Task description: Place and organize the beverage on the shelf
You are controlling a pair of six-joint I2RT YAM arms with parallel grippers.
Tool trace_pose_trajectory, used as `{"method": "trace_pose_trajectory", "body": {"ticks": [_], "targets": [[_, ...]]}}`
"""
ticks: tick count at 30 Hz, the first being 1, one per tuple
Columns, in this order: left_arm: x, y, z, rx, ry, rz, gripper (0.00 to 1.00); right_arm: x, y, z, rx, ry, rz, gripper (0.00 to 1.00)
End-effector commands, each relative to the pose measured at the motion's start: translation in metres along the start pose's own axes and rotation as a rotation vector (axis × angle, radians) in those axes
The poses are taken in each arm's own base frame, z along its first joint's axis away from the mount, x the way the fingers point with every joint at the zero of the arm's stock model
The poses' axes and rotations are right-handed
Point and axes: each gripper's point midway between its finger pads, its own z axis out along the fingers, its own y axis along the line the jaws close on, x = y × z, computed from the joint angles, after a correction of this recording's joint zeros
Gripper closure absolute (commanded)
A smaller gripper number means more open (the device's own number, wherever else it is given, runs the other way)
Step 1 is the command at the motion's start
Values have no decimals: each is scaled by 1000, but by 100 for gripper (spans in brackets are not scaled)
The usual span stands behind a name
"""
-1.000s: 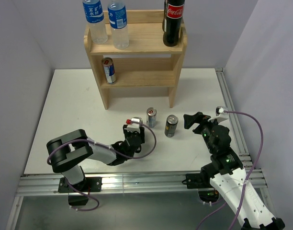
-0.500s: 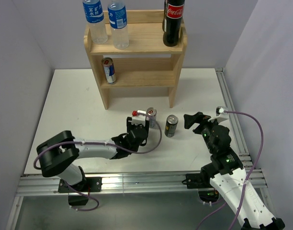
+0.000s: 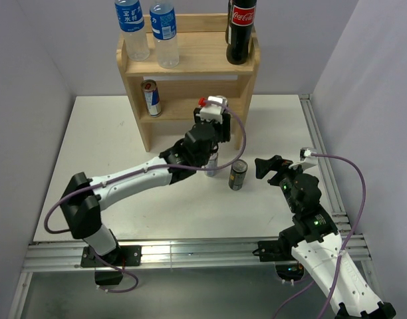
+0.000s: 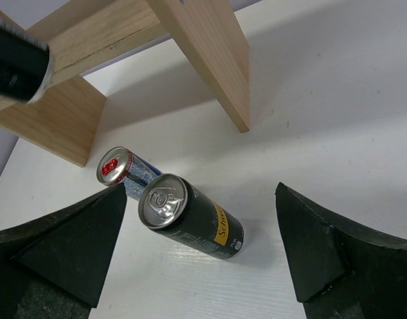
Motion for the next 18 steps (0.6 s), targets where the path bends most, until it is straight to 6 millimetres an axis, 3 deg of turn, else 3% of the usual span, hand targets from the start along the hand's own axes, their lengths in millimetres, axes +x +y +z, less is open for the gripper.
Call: {"method": "trace_pose_trajectory", "body": {"ticks": [1,3,4,9,18], "targets": [[-34,-16,23,58,-65,18,100,-10,7,-1,-27,-38,15,0],[-29,-17,36,57,-55,38,100,-10,7,-1,-27,-38,14,0],[-37,-19,40,61,-70,38,100,-10,7,-1,-27,-38,15,0],[-38,-15,65,62,-69,45,100,-10,7,-2,-28,-40,16,0],[-52,-13,83,60,-107,49,100,-9,7,-1,-28,-38,17,0]]}}
